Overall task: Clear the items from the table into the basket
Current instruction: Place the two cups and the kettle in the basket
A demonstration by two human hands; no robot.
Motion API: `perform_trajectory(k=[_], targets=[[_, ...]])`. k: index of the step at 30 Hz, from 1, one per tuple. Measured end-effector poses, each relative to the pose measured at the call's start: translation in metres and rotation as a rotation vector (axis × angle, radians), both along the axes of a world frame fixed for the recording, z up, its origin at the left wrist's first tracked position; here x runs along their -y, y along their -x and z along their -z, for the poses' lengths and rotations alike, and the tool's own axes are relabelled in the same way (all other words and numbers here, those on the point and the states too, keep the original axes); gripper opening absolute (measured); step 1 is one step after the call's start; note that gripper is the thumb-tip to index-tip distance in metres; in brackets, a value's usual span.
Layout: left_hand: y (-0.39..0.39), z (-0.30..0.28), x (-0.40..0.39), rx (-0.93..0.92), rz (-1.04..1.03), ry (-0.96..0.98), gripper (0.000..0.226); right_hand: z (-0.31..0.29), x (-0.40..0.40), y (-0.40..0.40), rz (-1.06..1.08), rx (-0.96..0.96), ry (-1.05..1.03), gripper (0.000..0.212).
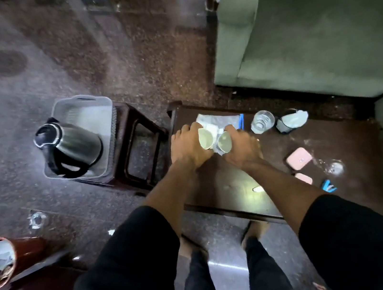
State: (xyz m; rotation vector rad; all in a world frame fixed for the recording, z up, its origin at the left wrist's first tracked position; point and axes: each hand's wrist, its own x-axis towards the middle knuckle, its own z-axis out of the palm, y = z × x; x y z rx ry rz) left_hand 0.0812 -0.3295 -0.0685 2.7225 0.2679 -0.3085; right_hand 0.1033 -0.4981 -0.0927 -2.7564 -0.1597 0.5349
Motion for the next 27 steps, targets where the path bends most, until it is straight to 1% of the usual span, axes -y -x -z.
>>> perform_trajectory(k=[5,8,11,15,19,22,27], targets=[[0.004,-0.03,-0.081,0.028,0.019,-0.031,0.072,-0.029,-0.084,0.003,0.001,0.024,-0.11,0.06],[0.003,-0.043,-0.124,0.027,-0.01,-0.031,0.072,-0.042,-0.131,0.002,-0.031,0.046,-0.112,0.056],[0.002,-0.052,-0.163,0.015,-0.059,-0.026,0.073,-0.05,-0.172,-0.007,-0.068,0.019,-0.127,0.058],[0.003,-0.056,-0.209,0.012,-0.133,-0.061,0.074,-0.054,-0.219,-0.022,-0.15,0.013,-0.127,0.05],[0.008,-0.054,-0.256,-0.019,-0.221,-0.072,0.077,-0.061,-0.267,-0.035,-0.222,-0.001,-0.104,0.057],[0.007,-0.054,-0.288,-0.024,-0.286,-0.055,0.077,-0.059,-0.299,-0.043,-0.261,0.011,-0.11,0.057],[-0.01,-0.05,-0.347,0.001,-0.306,-0.061,0.073,-0.053,-0.359,-0.056,-0.276,-0.012,-0.119,0.05]])
